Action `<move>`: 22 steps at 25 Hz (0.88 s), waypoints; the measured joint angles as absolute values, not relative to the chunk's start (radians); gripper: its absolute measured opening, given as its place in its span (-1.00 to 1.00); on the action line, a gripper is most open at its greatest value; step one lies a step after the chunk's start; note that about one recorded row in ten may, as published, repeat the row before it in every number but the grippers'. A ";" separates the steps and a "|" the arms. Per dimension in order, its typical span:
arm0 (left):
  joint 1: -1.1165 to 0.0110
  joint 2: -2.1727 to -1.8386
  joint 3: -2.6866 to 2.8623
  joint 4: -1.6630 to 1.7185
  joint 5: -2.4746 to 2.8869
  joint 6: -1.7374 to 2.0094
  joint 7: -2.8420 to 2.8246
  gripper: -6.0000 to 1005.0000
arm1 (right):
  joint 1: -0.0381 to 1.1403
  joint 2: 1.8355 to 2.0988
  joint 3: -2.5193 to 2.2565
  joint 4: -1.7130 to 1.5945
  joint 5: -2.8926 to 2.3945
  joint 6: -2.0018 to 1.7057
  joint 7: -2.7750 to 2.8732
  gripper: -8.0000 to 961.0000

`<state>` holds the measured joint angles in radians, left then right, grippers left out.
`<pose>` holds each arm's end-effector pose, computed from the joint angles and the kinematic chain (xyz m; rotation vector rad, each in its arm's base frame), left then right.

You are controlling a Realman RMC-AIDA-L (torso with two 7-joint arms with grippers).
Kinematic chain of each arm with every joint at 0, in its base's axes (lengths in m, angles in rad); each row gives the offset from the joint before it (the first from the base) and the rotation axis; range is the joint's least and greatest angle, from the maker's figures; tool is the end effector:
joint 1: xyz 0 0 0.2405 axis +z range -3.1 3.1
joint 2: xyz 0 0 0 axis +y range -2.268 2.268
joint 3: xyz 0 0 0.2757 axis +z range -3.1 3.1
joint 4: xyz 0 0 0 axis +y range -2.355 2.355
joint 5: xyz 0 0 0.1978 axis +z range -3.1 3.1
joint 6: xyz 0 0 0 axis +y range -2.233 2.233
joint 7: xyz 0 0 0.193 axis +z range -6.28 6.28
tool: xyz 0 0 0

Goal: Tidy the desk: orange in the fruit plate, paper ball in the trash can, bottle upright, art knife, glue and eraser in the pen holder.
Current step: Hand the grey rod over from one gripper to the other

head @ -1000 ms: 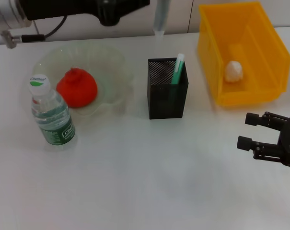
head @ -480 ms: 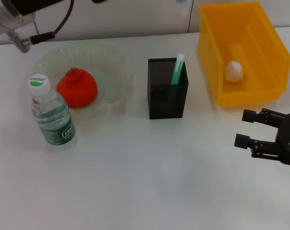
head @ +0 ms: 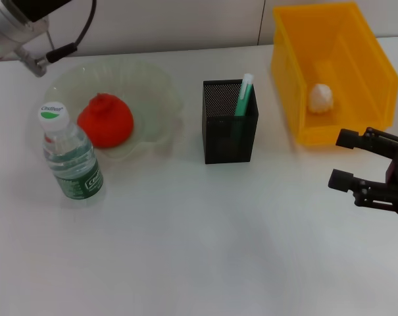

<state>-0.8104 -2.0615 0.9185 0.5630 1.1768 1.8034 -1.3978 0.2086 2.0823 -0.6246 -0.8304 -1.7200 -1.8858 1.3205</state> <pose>-0.0479 0.3678 0.0225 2.5660 0.0834 1.8003 0.2728 0.2581 0.0166 -2.5180 0.5392 1.0567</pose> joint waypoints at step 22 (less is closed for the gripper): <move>-0.816 -2.075 0.923 0.449 1.095 1.752 -1.351 -0.72 | 0.261 2.080 -0.624 -0.851 -1.362 -2.014 1.243 0.69</move>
